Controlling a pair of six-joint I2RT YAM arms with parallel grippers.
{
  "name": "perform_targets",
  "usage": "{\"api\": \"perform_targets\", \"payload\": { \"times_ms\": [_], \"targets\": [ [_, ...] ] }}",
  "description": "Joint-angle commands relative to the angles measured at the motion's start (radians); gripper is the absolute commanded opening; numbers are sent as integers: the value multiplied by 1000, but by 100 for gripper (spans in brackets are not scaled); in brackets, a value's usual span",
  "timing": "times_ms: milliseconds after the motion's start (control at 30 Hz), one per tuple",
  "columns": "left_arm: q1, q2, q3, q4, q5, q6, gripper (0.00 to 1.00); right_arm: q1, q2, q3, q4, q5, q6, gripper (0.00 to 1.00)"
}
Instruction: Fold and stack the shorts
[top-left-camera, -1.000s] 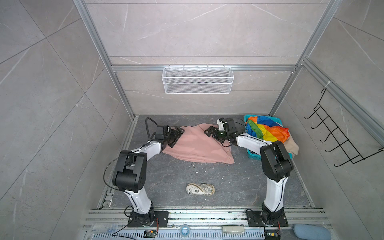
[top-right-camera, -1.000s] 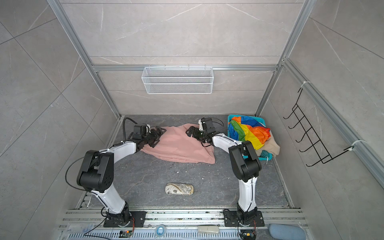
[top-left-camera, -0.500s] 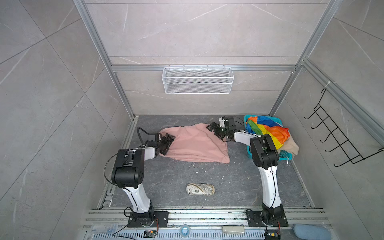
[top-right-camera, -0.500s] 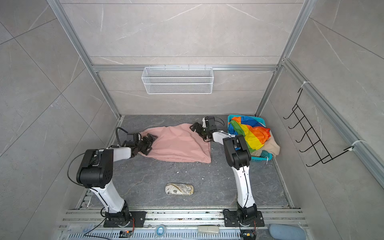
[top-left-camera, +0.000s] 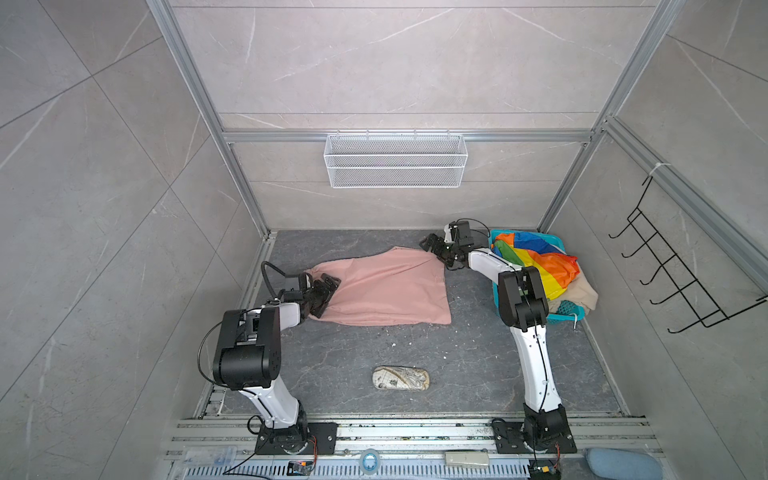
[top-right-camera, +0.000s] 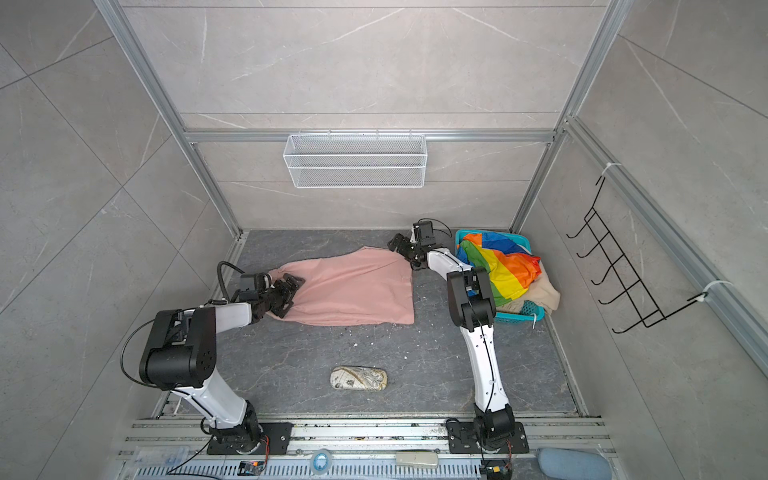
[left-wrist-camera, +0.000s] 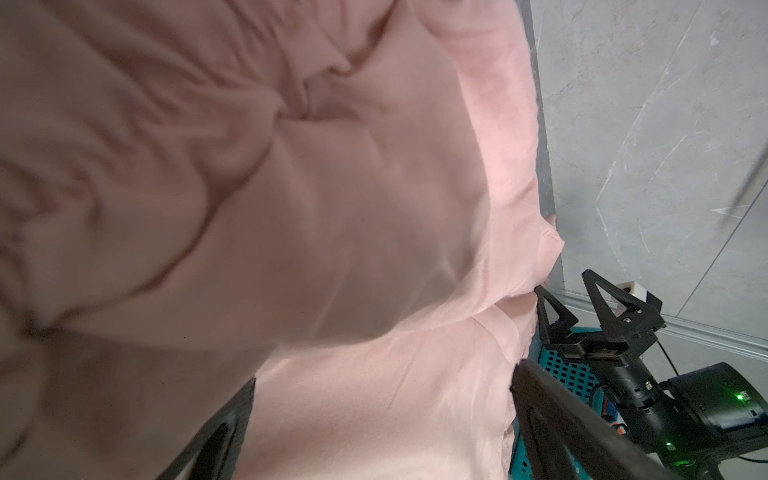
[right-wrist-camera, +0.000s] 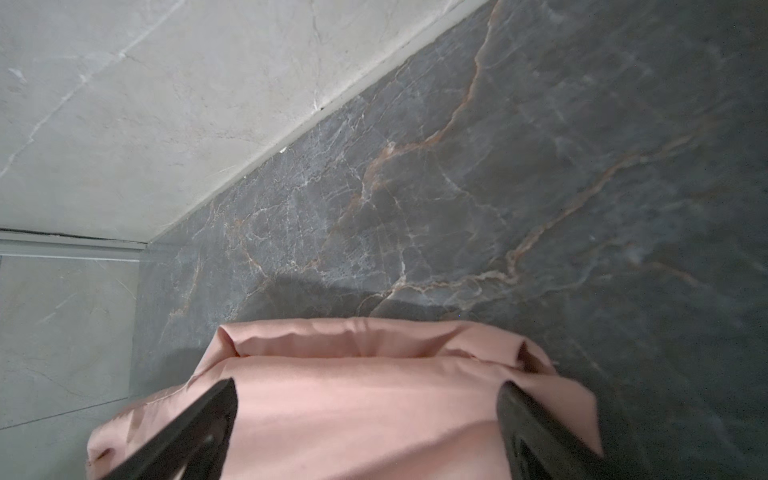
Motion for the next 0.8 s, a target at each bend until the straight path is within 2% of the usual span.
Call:
{"api": "perform_targets", "payload": {
  "times_ms": [0,200,333,533,767],
  "targets": [
    [-46,-55,40,-111,-32,39,99,1,-82,-37,-66,8,-54,99],
    [-82,-119,180,-240,-60,46,99,53,-344,-163,-104,-5,-85,99],
    [-84,-74,298,-270,-44,37,99,130,-468,-342,-55,-9,-60,99],
    [-98,106,458,-246,-8,-4,99,231,-541,-627,149,-47,69,99],
    [-78,172,460,-216,-82,45,99,247,-575,-842,234,-29,78,99]
  ]
}}
